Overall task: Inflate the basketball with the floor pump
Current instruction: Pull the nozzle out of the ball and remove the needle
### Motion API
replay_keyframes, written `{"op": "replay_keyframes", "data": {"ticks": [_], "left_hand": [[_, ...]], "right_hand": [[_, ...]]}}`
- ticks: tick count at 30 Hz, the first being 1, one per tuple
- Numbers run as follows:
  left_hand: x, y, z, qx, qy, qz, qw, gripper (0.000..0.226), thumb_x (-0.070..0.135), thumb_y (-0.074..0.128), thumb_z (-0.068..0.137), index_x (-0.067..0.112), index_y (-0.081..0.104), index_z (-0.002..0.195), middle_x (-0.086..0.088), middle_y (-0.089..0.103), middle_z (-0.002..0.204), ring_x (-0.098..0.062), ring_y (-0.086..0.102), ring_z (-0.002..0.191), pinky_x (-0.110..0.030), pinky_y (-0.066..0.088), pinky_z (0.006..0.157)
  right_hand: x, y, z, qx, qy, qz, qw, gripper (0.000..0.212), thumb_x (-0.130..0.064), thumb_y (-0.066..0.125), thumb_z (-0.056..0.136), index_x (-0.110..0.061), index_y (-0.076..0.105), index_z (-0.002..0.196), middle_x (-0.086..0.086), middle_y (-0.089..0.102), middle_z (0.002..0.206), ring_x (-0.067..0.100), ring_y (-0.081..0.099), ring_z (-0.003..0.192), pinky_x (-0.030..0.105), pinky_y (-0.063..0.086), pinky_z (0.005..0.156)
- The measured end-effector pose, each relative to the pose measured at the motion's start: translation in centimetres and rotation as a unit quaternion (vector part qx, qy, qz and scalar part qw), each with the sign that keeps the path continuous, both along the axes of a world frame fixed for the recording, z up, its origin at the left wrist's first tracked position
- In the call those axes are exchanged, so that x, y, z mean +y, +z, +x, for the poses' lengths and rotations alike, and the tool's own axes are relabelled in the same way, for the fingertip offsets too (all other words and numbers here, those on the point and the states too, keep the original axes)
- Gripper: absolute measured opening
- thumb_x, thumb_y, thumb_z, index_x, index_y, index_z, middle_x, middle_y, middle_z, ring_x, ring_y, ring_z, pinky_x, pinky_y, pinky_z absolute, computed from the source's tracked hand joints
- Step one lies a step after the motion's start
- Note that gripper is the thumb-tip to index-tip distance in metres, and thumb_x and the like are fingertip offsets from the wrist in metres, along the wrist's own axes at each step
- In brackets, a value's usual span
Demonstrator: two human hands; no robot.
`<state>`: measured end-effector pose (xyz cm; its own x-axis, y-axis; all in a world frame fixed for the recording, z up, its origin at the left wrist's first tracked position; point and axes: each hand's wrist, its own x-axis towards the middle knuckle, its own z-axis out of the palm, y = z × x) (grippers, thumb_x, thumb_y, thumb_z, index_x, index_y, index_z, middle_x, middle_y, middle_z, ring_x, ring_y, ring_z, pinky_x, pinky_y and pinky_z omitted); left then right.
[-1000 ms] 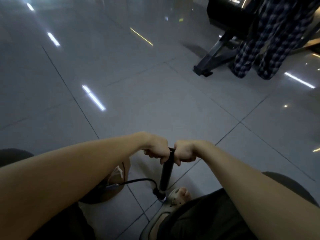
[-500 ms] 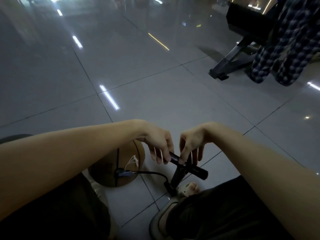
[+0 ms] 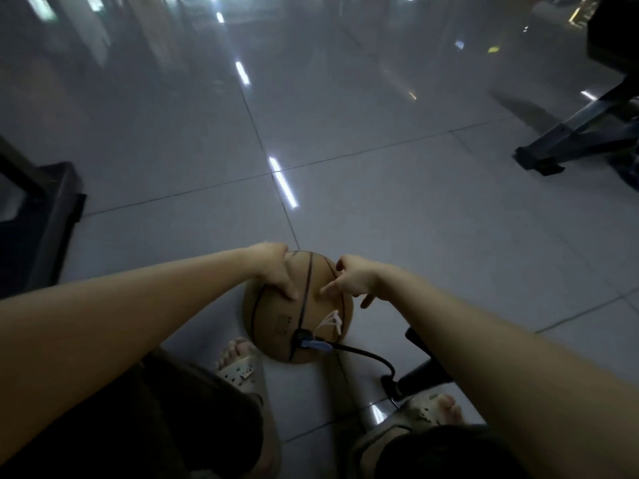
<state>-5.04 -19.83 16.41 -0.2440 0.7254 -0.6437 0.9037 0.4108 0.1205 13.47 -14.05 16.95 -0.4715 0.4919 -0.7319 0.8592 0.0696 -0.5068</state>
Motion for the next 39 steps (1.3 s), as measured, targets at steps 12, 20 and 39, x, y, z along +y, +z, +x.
{"op": "replay_keyframes", "data": {"ticks": [12, 20, 39], "left_hand": [[3.2, -4.0, -3.2, -0.117, 0.077, -0.017, 0.990, 0.097, 0.052, 0.090, 0.070, 0.018, 0.044, 0.148, -0.004, 0.054, 0.141, -0.027, 0.055, 0.123, -0.043, 0.050, 0.102], [6.1, -4.7, -3.2, -0.117, 0.093, -0.043, 0.988, 0.085, 0.044, 0.091, 0.068, 0.019, 0.050, 0.139, -0.004, 0.058, 0.127, -0.028, 0.060, 0.110, -0.041, 0.057, 0.080], [5.5, -3.9, -2.1, -0.109, 0.096, -0.046, 0.988, 0.072, 0.042, 0.086, 0.075, 0.015, 0.053, 0.133, -0.006, 0.062, 0.118, -0.026, 0.062, 0.102, -0.035, 0.050, 0.072]], "right_hand": [[3.2, -4.4, -4.8, -0.030, -0.034, 0.011, 0.999, 0.073, -0.034, 0.080, 0.083, -0.008, 0.042, 0.139, 0.015, 0.054, 0.132, 0.033, 0.056, 0.117, 0.042, 0.053, 0.085], [5.7, -5.7, -6.1, -0.067, -0.044, 0.007, 0.997, 0.070, -0.033, 0.081, 0.081, -0.006, 0.045, 0.134, 0.017, 0.057, 0.125, 0.036, 0.059, 0.114, 0.047, 0.055, 0.095], [5.0, -4.8, -5.9, -0.077, -0.044, 0.012, 0.996, 0.066, -0.029, 0.078, 0.084, -0.006, 0.043, 0.136, 0.018, 0.054, 0.126, 0.038, 0.056, 0.117, 0.046, 0.053, 0.093]]}}
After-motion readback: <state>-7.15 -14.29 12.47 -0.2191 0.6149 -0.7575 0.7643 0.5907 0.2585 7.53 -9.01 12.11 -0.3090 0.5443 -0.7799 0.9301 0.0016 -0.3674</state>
